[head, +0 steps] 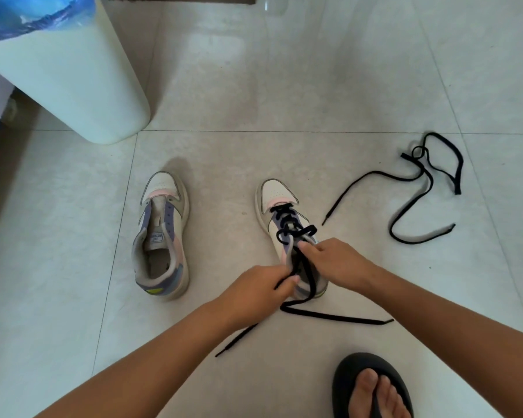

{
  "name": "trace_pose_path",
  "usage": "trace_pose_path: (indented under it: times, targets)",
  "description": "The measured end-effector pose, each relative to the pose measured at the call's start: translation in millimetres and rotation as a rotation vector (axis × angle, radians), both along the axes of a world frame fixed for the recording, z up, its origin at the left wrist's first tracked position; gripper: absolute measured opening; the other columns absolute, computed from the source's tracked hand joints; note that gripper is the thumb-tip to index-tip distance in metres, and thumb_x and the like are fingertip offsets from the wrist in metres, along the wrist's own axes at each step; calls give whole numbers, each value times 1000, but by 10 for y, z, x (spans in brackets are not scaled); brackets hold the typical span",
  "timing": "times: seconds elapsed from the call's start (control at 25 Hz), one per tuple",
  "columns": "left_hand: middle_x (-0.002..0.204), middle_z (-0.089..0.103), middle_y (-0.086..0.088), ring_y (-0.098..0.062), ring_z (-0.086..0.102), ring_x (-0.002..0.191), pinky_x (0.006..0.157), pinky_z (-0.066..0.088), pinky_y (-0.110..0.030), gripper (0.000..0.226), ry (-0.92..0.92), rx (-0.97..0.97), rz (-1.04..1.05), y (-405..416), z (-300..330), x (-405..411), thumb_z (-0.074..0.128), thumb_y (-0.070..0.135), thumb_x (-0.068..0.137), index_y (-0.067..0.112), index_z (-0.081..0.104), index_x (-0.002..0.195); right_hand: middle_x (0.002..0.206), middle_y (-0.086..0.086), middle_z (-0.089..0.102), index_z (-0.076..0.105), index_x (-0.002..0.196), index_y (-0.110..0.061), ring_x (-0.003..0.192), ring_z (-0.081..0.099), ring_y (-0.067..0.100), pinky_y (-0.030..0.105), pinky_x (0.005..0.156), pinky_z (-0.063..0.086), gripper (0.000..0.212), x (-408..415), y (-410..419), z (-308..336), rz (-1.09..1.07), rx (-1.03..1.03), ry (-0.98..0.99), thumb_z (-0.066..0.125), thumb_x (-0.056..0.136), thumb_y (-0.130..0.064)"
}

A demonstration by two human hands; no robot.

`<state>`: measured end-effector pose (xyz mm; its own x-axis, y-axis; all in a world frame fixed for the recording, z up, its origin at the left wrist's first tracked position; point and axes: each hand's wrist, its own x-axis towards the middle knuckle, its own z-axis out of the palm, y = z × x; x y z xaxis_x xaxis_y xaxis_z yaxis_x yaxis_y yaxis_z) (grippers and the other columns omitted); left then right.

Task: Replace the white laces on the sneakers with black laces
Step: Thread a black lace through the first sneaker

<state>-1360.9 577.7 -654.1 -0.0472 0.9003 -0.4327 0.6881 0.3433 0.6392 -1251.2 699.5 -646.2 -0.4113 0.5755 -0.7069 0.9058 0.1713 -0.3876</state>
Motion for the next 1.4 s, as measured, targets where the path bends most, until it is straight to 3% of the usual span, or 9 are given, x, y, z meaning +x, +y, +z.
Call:
trace_pose_path:
  times: [0.2, 0.4, 0.52, 0.64, 0.76, 0.88, 1.08, 1.24, 1.4]
  targets:
    - [111, 55, -6, -26, 56, 95, 76, 44, -36, 39, 171, 47, -372, -32, 354, 206, 30, 37, 100, 9, 57, 107, 61, 3, 36, 46, 69, -10, 51, 28, 13, 21, 42, 22, 27, -20, 12, 73, -146, -314, 5, 57, 89, -24]
    - [118, 49, -8, -25, 54, 102, 84, 45, -35, 31, 251, -160, 107, 161, 18, -102, 39, 31, 99, 10, 45, 121, 67, 8, 39, 49, 75, -8, 54, 31, 14, 23, 50, 25, 15, 27, -32, 104, -298, -228, 109, 53, 88, -13]
    - [91, 53, -1, -18, 53, 82, 69, 42, -29, 25, -30, -308, 255, 150, -91, 90, 45, 38, 96, 14, 49, 94, 67, 11, 53, 58, 77, 0, 50, 43, 14, 22, 47, 32, 15, -9, -59, 71, -415, -348, 136, 53, 89, -8]
    - [72, 50, 1, -15, 48, 65, 54, 34, -25, 29, -82, -318, 245, 152, -134, 160, 41, 29, 96, 16, 44, 70, 68, 8, 56, 59, 77, -3, 52, 44, 12, 18, 43, 33, 11, -99, -106, 82, -455, -355, 134, 60, 87, -9]
    - [100, 60, -7, -23, 57, 89, 75, 45, -32, 24, 24, -258, 270, 196, -146, 18, 35, 19, 95, 9, 57, 94, 70, 8, 52, 57, 86, -2, 53, 41, 12, 14, 33, 30, 4, -145, -114, 90, -539, -333, 146, 60, 86, -3]
    - [118, 56, -5, -20, 56, 102, 83, 45, -27, 29, 11, -184, 265, 189, -139, -61, 37, 10, 94, 11, 55, 117, 62, 4, 50, 53, 76, -8, 52, 42, 11, 21, 45, 31, 15, -153, -110, 63, -510, -331, 104, 63, 87, -13]
    - [132, 37, -7, -21, 46, 117, 96, 40, -26, 56, -76, -39, 388, 168, -157, 33, 60, 26, 89, 11, 31, 136, 62, 5, 55, 55, 67, -10, 57, 47, 15, 21, 49, 35, 17, -139, -123, 232, -599, -393, 251, 52, 83, -11]
    - [135, 34, -13, -28, 37, 125, 99, 33, -28, 65, 47, 60, 497, 216, -257, 328, 59, 26, 88, 1, 27, 139, 48, 3, 42, 45, 68, -11, 55, 42, 18, 29, 62, 38, 31, 7, -280, 387, -672, -569, 435, 42, 97, -23]
    - [132, 43, -12, -29, 43, 120, 104, 37, -39, 45, -189, 49, 864, 348, -335, 629, 51, 26, 92, 11, 36, 131, 45, -2, 28, 46, 78, -12, 39, 28, 11, 24, 44, 31, 31, 66, -396, 522, -784, -760, 431, 37, 101, -30]
